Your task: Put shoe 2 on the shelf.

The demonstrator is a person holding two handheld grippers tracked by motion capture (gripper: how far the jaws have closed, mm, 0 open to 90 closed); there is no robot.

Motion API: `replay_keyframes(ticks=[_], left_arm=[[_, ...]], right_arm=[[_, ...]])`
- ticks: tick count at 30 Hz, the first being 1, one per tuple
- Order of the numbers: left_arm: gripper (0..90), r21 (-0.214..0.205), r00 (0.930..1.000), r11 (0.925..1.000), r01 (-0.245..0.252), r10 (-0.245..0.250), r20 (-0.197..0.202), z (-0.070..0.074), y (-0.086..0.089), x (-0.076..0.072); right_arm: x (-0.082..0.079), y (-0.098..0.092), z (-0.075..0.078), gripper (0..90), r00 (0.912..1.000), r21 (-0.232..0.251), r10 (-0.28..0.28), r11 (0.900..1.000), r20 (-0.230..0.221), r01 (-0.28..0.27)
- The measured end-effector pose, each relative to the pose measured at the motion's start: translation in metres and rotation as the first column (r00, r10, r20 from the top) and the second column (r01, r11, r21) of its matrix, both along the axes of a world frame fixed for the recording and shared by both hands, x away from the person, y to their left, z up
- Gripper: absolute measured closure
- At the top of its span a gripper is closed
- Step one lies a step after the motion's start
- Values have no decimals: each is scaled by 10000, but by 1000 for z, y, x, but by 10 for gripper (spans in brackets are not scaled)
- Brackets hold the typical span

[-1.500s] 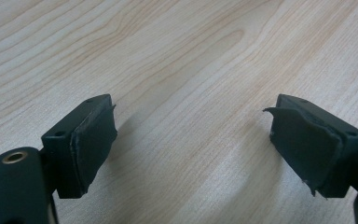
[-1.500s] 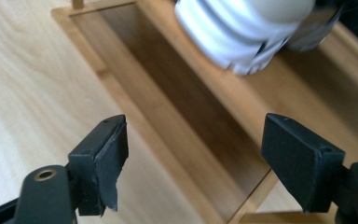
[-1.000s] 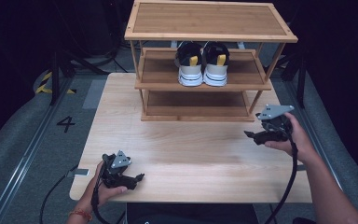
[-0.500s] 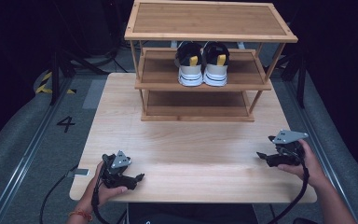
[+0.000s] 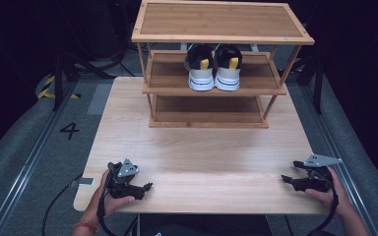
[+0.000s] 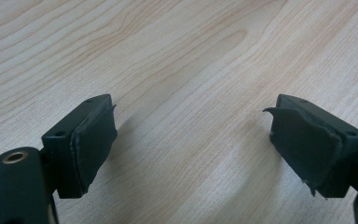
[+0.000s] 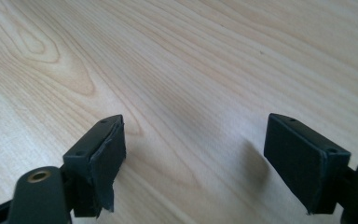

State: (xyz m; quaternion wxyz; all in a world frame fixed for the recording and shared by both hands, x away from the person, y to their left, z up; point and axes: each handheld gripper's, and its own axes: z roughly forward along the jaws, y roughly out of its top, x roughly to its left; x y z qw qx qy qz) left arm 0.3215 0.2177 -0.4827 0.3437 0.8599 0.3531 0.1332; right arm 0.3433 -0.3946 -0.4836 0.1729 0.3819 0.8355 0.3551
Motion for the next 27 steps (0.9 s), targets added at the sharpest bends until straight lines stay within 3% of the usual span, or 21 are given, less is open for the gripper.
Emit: replay_keyframes(ticks=[2, 10, 27], left_arm=[[147, -1, 10000, 10000, -7, 7, 0, 0, 0, 0], [148, -13, 10000, 10000, -20, 20, 10, 0, 0, 0], [148, -14, 10000, 10000, -45, 45, -14, 0, 0, 0]], right_arm=[[-4, -6, -3, 213, 9997, 421, -232, 9988, 26, 231], [-4, -4, -4, 189, 9982, 364, -600, 9975, 14, 599], [-4, -3, -4, 188, 9974, 364, -716, 9968, 21, 715]])
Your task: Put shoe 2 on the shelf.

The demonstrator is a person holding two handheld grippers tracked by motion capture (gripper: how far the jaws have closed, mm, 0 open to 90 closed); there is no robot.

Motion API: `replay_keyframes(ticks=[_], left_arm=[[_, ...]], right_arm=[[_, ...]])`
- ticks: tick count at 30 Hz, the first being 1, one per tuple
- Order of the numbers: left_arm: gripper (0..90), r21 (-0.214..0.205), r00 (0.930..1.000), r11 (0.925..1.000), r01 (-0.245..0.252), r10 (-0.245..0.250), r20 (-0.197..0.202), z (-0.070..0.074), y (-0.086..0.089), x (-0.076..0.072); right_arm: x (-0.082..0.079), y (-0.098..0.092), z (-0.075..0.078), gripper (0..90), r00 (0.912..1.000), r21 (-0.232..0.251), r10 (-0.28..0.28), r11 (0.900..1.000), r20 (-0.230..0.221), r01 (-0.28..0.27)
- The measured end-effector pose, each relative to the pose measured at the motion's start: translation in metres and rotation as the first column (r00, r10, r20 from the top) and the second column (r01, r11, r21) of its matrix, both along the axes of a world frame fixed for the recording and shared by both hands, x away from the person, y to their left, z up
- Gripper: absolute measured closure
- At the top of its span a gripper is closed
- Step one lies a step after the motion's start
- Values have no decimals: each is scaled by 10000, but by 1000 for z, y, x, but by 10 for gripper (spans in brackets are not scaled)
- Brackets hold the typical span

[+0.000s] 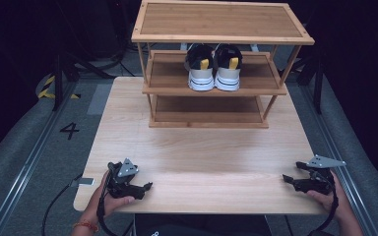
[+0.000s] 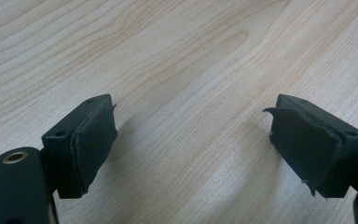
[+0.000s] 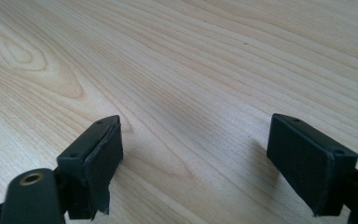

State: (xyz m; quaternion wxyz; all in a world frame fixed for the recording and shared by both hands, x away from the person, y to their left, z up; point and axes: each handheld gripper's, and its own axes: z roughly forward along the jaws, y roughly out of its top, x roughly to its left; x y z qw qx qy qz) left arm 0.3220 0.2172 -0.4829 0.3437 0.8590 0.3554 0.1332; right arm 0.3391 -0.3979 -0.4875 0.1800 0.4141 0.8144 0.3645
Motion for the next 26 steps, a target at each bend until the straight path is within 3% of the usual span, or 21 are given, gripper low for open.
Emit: replay_keyframes(ticks=[26], left_arm=[[149, 17, 10000, 10000, -28, 27, 23, 0, -1, 2]], right_arm=[[0, 0, 0, 188, 10000, -11, -68, 10000, 17, 68]])
